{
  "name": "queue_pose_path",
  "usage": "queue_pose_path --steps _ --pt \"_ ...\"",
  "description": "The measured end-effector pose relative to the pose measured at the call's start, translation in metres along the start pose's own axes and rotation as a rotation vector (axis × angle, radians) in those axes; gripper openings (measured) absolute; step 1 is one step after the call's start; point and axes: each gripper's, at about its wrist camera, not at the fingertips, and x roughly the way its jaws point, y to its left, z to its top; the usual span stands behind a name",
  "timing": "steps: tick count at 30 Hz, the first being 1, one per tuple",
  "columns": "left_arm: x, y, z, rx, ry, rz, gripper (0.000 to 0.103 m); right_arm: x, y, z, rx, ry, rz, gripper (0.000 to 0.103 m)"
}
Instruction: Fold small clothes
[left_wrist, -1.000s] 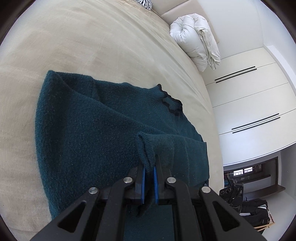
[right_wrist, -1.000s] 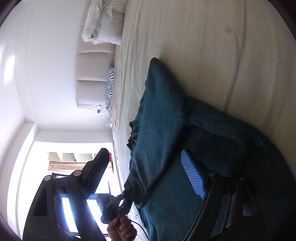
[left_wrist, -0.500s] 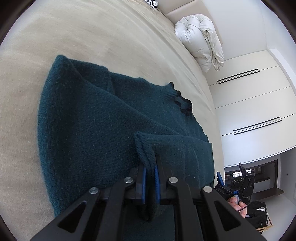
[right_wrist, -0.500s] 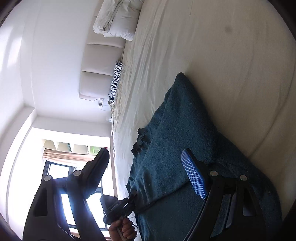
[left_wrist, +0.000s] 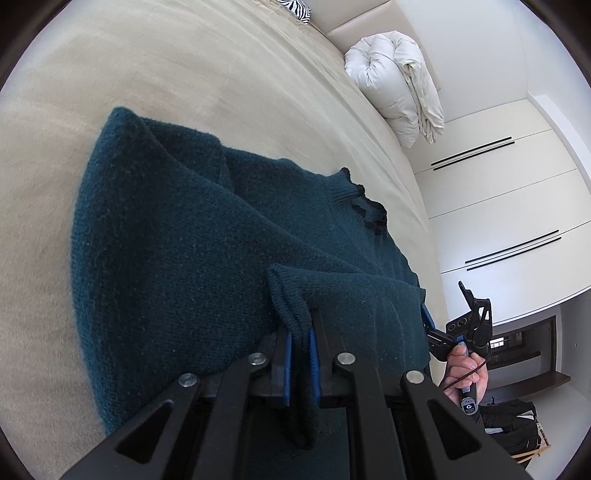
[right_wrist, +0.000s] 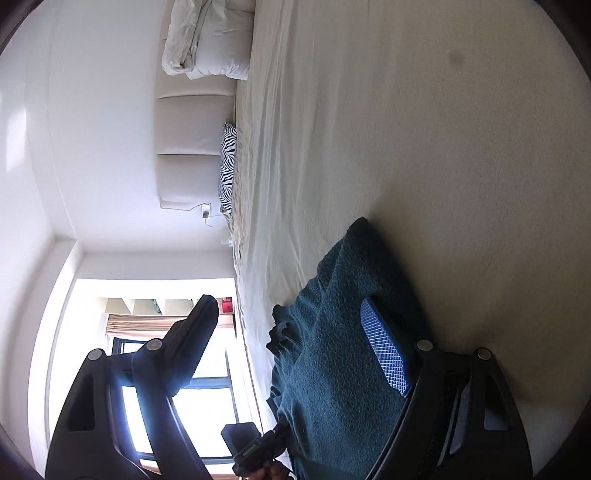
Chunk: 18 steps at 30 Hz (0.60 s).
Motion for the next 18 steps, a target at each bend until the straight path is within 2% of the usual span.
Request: queue_pose_path --steps 5,9,11,16,18 --pt "0.0 0.0 0.001 -0.004 -0.003 0.004 0.011 0.019 0.008 0.02 -0.033 0.043 -0.028 0.079" --pt "-0.003 0.003 -0.001 -0.002 -0.006 -0.003 0.011 0.022 0.001 0.028 0.0 0.039 0.004 0.079" --pt "-0.004 0.005 -0.001 0.001 -0.008 -0.01 0.012 0.021 0.002 0.021 -0.044 0.066 -0.002 0.079" --pt "-0.005 0.004 -0.001 0.01 -0.011 -0.016 0.012 0.004 -0.001 -0.02 -0.119 0.175 -0.042 0.079" --pt "-0.006 0.003 -0.001 0.011 -0.01 -0.017 0.012 -0.007 -0.004 -0.036 -0.157 0.194 -0.053 0.079"
